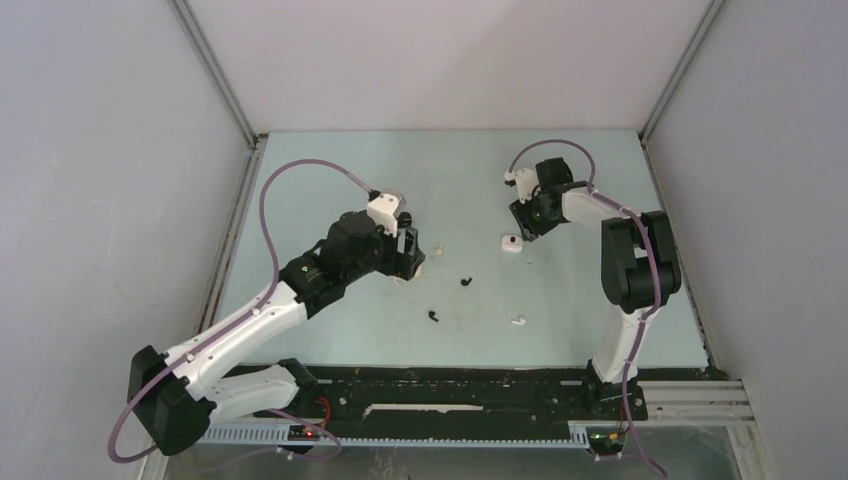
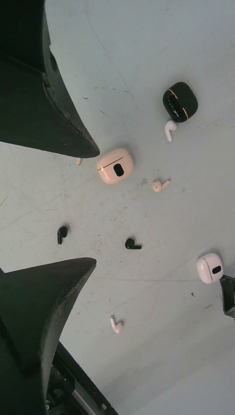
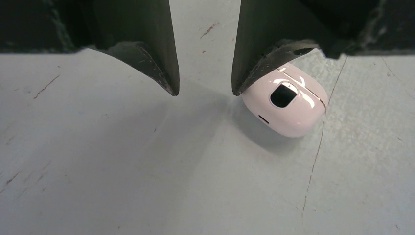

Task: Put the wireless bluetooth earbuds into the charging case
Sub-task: Pick up the charging case at the center of the board.

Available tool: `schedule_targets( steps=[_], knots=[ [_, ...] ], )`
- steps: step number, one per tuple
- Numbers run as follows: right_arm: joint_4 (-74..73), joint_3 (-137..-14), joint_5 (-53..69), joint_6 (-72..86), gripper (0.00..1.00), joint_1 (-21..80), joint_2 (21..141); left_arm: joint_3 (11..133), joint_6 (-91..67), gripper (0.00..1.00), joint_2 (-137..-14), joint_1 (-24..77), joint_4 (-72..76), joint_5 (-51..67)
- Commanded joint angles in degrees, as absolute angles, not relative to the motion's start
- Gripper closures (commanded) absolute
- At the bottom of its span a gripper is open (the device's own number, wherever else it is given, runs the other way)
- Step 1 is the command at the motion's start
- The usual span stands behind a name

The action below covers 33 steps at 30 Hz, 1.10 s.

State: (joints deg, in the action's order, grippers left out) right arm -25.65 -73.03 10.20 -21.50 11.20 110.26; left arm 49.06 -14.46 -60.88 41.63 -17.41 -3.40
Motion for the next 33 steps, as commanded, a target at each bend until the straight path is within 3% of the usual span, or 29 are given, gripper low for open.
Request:
schedule_targets(
  steps=[1, 7, 14, 24, 30, 33],
  knots=[
    [-28.83, -75.12, 12.79, -22.69, 0.54, 11.11, 110.77, 49.06, -13.45, 0.19, -61.09, 41.9, -14.12, -4.58],
    [-31.24, -73.59, 17.27, -24.43, 0.53, 12.46, 110.23, 49.04, -12.99, 0.19, -61.35, 41.84, -13.54, -4.65],
    [-31.38, -72.77, 21.07, -25.24, 0.43, 15.01, 109.43, 49.08, -13.14, 0.19, -61.61, 41.91, -14.46, -4.3],
    [-30.34, -74.76, 13.66, -28.2, 0.41, 21.28, 112.48, 49.2, -12.74, 0.19, -62.15, 41.87, -14.57, -4.48],
    [-32.02, -75.75, 15.62, -28.2, 0.45, 20.84, 113.55, 49.14, -12.66, 0.19, -62.23, 41.87, -14.87, -4.5],
    [-33.01, -75.76, 18.43, -28.9, 0.42, 19.88, 113.26, 49.26, -12.51, 0.19, -62.44, 41.88, -14.91, -4.42]
  ],
)
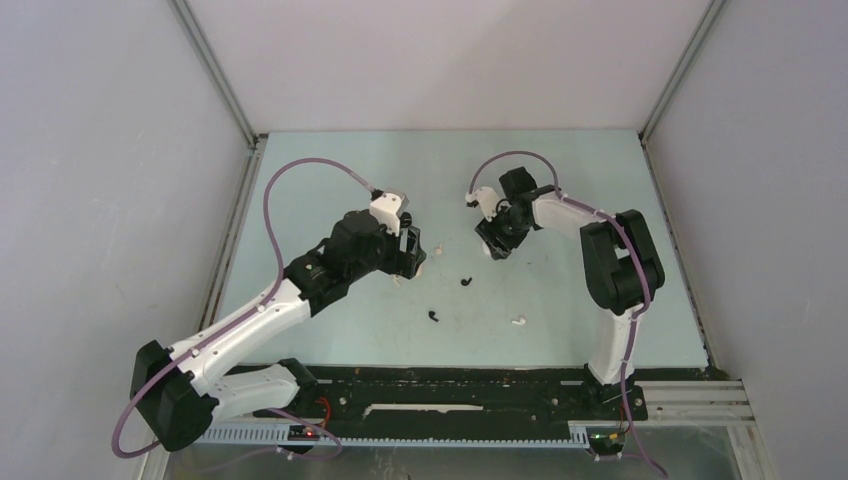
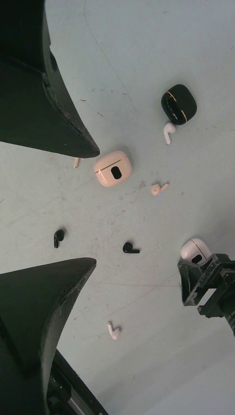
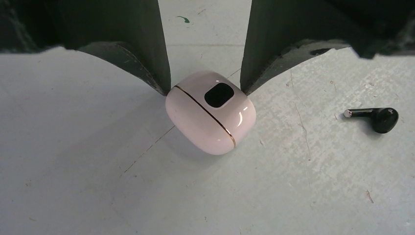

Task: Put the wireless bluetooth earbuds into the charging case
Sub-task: Pick up the charging case at the center of the board.

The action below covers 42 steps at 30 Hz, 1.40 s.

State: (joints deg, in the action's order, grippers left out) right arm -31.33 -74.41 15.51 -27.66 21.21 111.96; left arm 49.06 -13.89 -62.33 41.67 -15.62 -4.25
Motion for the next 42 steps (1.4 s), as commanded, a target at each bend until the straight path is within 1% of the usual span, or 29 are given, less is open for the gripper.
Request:
schedule_targets(
  steps=[1, 4, 7, 12, 18, 27, 31, 39, 42],
  knots=[
    [-33.37, -75.76, 19.77, -29.62, 0.4, 19.72, 113.09, 49.34, -12.48, 0.19, -62.57, 41.87, -14.93, -4.33],
    [-33.18, -75.78, 20.26, -30.77, 0.33, 19.68, 112.19, 49.39, -12.48, 0.19, -62.68, 41.86, -14.9, -4.18],
    [-31.98, -75.78, 19.91, -32.83, 0.3, 20.26, 111.54, 49.33, -12.57, 0.19, -62.85, 41.85, -14.81, -4.02],
    [-36.46, -79.72, 16.11, -39.74, 0.31, 23.01, 114.14, 49.66, -12.67, 0.19, -63.43, 41.89, -15.22, -3.45],
    [-43.18, -86.61, 20.98, -41.83, 0.35, 22.75, 118.38, 49.62, -12.49, 0.19, -63.0, 41.85, -15.66, -3.63],
    [-47.5, -86.57, 22.84, -40.49, 0.39, 22.81, 118.37, 49.82, -12.13, 0.18, -62.67, 41.92, -15.82, -3.52],
    [-49.94, -84.8, 25.35, -38.87, 0.35, 22.14, 116.52, 49.62, -12.13, 0.18, -62.35, 41.88, -16.11, -3.76],
    [-55.23, -80.63, 30.83, -37.28, 0.3, 21.82, 112.85, 49.75, -12.04, 0.18, -62.51, 41.9, -16.24, -3.78],
    [-54.71, -78.41, 32.16, -37.81, 0.29, 21.2, 109.97, 49.77, -11.95, 0.18, -62.28, 41.91, -16.31, -3.94]
  ],
)
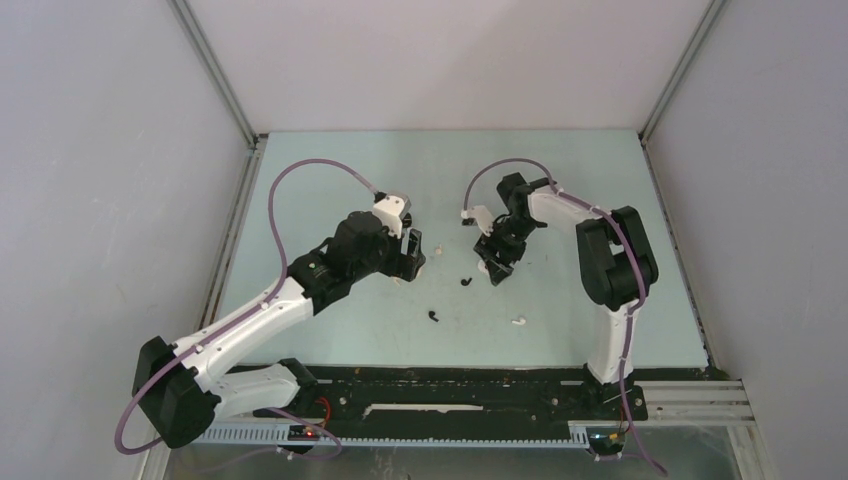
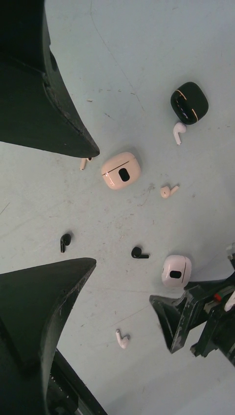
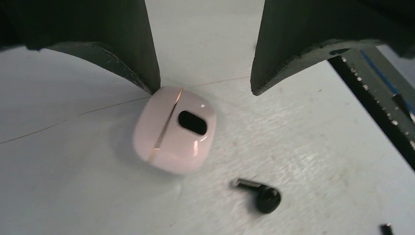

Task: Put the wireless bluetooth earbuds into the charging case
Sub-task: Pick up the charging case at the center of the board.

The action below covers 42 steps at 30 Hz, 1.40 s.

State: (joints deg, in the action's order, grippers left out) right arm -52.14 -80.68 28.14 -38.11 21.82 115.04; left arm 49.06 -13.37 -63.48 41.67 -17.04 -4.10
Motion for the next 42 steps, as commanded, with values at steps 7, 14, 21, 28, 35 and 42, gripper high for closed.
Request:
schedule_targets(
  steps=[7, 14, 21, 28, 35, 42],
  knots=[
    [-45.01, -77.09, 26.87, -33.6, 0.29, 18.21, 106.58, 49.74, -12.04, 0.18, -62.53, 41.86, -16.13, -3.87],
    [-36.93, -74.97, 16.68, -19.09, 0.26, 23.86, 105.16, 49.74, -12.07, 0.18, -62.47, 41.88, -16.22, -4.27],
    [-34.98, -74.94, 12.8, -13.4, 0.26, 27.07, 105.68, 49.75, -11.79, 0.18, -62.6, 41.88, -16.48, -4.78],
    [-36.52, -74.95, 10.41, -13.77, 0.3, 28.71, 108.14, 49.83, -11.53, 0.18, -62.51, 41.91, -16.64, -5.12],
    [-35.08, -72.76, 6.35, -13.63, 0.36, 30.82, 107.75, 49.83, -11.25, 0.18, -62.45, 41.84, -16.92, -5.71],
    [-34.75, -72.44, 4.29, -13.01, 0.4, 31.73, 109.14, 50.01, -11.07, 0.18, -62.74, 41.84, -17.29, -5.76]
  ],
)
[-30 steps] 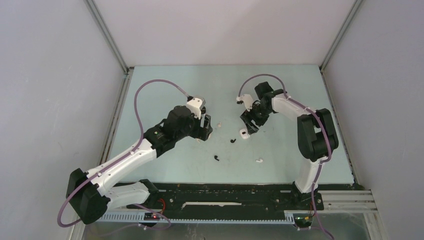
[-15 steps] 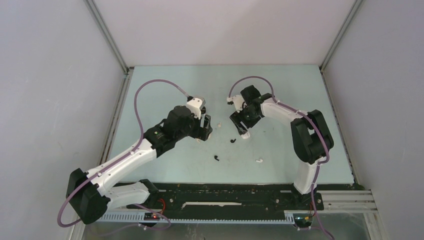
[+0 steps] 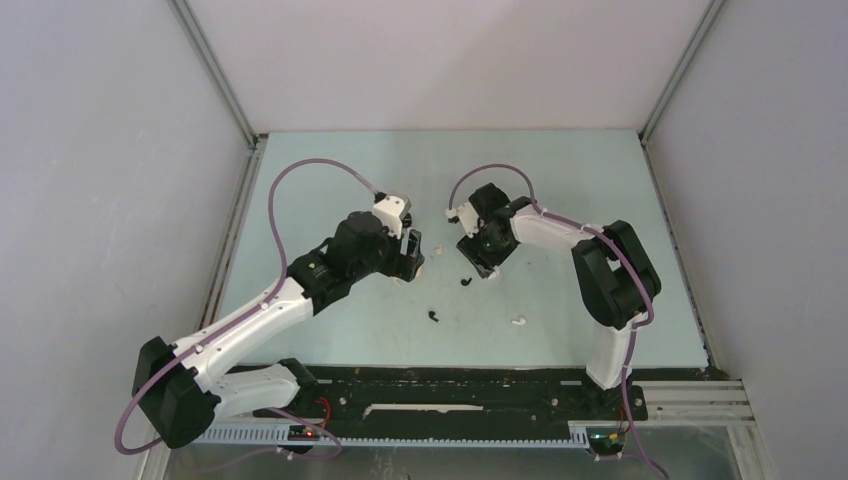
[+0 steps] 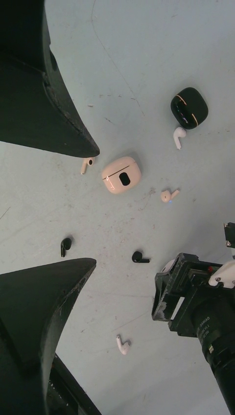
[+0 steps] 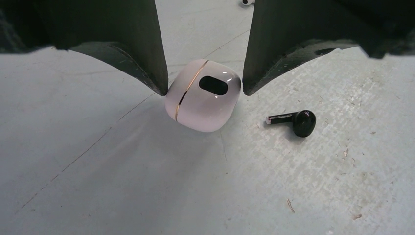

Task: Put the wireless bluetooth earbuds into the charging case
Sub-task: Pick up the charging case at the center of the board.

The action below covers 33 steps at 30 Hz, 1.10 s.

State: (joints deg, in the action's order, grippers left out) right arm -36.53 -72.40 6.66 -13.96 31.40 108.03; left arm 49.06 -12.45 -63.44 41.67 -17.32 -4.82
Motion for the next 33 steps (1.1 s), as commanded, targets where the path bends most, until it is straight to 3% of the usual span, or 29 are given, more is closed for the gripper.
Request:
schedule_targets(
  steps=[1, 9, 13, 20, 24, 33],
  knots=[
    [-34.72, -72.42, 4.23, -13.07, 0.42, 31.73, 109.44, 50.09, -11.07, 0.18, -62.75, 41.86, -17.37, -5.8],
    [-33.87, -71.75, 4.7, -13.93, 0.61, 30.9, 108.34, 49.98, -12.48, 0.17, -63.02, 41.86, -16.93, -3.65],
    [-34.24, -71.59, 7.1, -14.7, 0.77, 29.49, 106.69, 50.04, -13.69, 0.17, -63.7, 41.9, -16.23, -2.0],
    [-34.68, -69.49, 14.33, -17.78, 0.81, 27.74, 96.22, 50.16, -18.59, 0.18, -64.65, 41.82, -14.6, 2.55],
    [-35.74, -67.97, 19.31, -20.27, 0.99, 28.85, 88.11, 51.21, -23.32, 0.21, -65.23, 41.77, -13.58, 7.32],
    [-34.38, -58.07, 26.77, -30.82, 1.0, 33.1, 69.07, 45.61, -39.02, 0.26, -62.25, 41.93, 4.64, 21.57]
  ],
)
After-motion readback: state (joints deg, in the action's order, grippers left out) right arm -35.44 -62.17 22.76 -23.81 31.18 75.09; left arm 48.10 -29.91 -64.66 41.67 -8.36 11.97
